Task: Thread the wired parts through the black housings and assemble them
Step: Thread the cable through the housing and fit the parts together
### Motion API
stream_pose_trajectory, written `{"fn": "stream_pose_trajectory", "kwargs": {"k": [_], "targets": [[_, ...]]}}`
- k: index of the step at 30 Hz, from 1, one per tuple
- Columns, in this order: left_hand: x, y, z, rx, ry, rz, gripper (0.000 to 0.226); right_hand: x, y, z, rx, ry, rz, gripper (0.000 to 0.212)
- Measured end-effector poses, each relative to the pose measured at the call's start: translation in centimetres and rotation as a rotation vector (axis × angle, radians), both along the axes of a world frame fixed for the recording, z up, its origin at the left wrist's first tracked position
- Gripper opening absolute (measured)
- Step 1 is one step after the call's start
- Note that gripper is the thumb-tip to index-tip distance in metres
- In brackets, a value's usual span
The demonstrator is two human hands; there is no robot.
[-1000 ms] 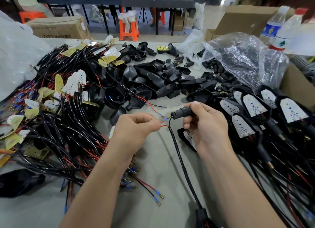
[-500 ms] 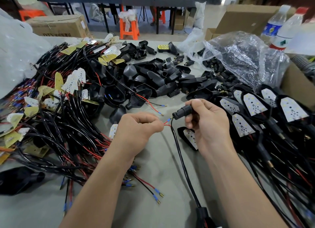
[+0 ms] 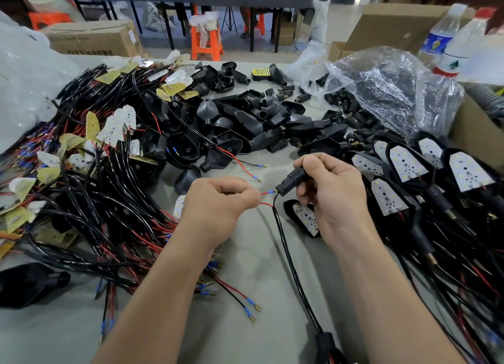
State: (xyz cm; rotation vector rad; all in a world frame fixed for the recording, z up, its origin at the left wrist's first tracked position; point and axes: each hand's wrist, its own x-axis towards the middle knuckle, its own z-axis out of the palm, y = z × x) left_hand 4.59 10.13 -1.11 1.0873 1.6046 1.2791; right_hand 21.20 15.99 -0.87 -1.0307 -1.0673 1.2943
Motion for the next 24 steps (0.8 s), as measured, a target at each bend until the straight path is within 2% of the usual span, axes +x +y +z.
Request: {"fn": "stream_pose_trajectory", "kwargs": {"k": [5,11,17,21,24], "targets": [[0.3,0.1,0.0,-0.014,0.099,0.132,0.005,-0.3,-0.1,0.0,-0.014,0.032,0.022,0.032],[0.2,0.0,0.4,0.017,0.041,0.021,0.008,-0.3,-0.2,-0.2,0.01,-0.019,-0.023,0.032],[0.7,-0.4,0.5,0.125,0.378,0.246,0.021,-0.9,-0.3,-0.3,0.033,-0.019,-0.052,0.031],[0.3,-0.2,0.1,0.143,0.272,0.195,0.021,-1.2,-0.4,-0.5,0.021,-0.007,-0.038,0.026],[0.4,-0.1,0.0,0.173,0.264,0.153,0.022,-1.5,-0.7,-0.7,0.063,-0.11,-0.01,0.029]]}}
